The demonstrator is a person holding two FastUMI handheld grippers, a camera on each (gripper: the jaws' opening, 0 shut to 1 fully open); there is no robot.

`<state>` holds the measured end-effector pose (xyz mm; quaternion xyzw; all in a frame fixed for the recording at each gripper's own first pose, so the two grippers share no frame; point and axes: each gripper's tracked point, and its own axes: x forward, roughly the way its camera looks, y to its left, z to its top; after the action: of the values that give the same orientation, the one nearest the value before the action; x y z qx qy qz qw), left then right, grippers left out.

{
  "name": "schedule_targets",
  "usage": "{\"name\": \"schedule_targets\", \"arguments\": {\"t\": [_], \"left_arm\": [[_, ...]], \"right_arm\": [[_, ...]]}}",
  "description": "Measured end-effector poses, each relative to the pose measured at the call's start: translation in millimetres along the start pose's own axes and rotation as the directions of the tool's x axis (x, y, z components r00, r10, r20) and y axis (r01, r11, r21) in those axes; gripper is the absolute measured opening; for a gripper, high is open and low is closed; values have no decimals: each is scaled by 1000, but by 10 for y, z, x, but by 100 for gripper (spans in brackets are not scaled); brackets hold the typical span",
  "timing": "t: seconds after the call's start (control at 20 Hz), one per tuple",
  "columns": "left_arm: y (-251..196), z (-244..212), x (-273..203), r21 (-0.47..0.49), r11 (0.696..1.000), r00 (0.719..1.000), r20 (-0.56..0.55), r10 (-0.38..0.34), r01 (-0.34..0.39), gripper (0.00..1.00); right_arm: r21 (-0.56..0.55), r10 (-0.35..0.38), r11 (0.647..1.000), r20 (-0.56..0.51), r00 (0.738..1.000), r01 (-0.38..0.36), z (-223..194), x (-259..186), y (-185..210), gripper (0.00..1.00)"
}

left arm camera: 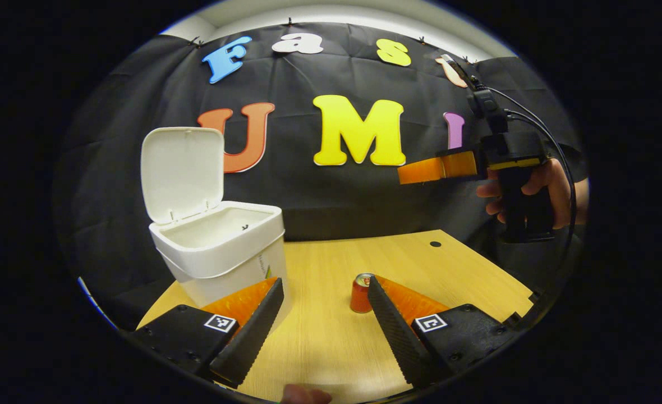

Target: Press the lid of the desktop garbage bin to open it, pick up the crumpled paper on the desktop and throw it into the bin, then pick up the pop can on the desktop and drop it into the bin, and finally close the garbage bin lid.

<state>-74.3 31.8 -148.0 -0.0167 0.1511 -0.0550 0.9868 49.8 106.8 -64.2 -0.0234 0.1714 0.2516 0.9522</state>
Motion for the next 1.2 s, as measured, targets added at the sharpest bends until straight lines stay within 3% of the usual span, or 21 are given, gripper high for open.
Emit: {"name": "schedule_targets", "arguments": {"t": [0.25,0.8,1.2], "left_arm": [[-436,-133,194,30,998,998,18,-60,60,99],[-805,-891,943,77,995,995,-88,-54,61,100],[-840,-1287,1368,49,998,984,-175,-17,26,100]], "right_arm": [[-16,-104,994,34,994,105,-206,-596,-442,78],[18,-317,946,-142,938,323,-1147,-1382,-1172,77],[46,-373,919,-211,904,391,-1400,-1614,-1379,77]]}}
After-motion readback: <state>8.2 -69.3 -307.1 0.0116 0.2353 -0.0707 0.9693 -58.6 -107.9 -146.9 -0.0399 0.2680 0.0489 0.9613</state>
